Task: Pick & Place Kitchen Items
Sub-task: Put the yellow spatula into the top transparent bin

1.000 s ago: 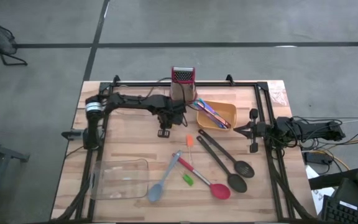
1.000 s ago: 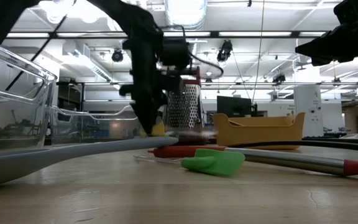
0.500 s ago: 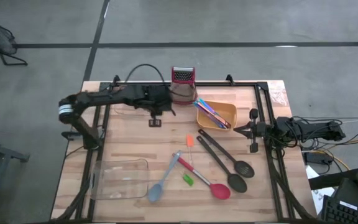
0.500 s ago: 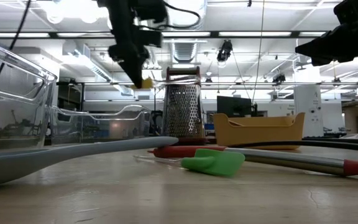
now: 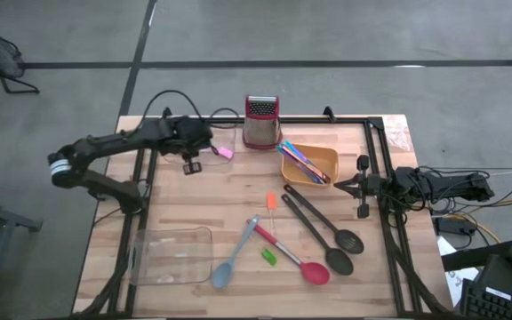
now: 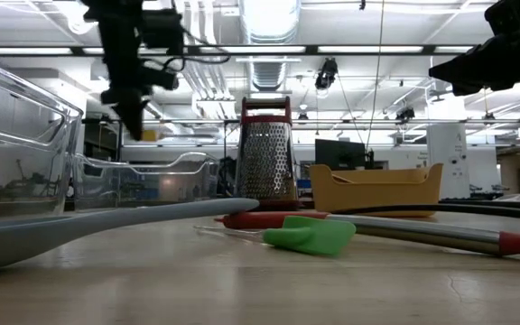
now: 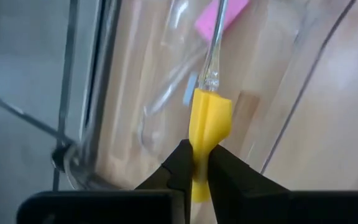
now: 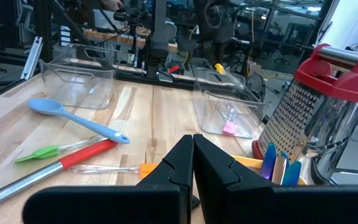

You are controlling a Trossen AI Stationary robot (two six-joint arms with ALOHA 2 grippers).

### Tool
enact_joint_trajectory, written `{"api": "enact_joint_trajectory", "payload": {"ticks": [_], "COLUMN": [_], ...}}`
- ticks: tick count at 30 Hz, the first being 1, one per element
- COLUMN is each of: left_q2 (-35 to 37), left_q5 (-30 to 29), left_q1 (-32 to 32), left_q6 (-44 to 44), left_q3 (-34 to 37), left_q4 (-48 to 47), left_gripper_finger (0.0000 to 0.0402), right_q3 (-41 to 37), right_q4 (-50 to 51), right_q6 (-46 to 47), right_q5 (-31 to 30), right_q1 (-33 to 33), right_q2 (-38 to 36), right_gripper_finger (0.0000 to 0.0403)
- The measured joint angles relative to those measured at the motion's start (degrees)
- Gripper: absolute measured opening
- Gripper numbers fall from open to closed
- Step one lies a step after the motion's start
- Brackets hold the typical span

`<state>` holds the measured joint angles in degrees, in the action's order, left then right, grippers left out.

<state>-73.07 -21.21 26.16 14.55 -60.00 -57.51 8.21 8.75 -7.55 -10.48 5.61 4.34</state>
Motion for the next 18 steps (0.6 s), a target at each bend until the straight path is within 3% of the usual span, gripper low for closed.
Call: {"api": "enact_joint_trajectory", "payload": {"ticks": [8,18], "left_q2": [1.0,-0.2], "left_q5": [0.0,0.1], "left_q1": [3.8,3.9], "left_q6": [1.7,0.3], "left_q3": [7.9,10.2], "left_q4": [2.5,6.8], "left_gripper_finger": [0.0049,0.0052], "right_q3": [0.0,0.0], "right_q4": [0.0,0.0], "right_q6": [0.0,0.0], "right_q5": [0.0,0.0], "right_q1": [0.0,0.0], "right_q2": [0.0,0.0], "right_gripper_finger": [0.0009,0.0009]}}
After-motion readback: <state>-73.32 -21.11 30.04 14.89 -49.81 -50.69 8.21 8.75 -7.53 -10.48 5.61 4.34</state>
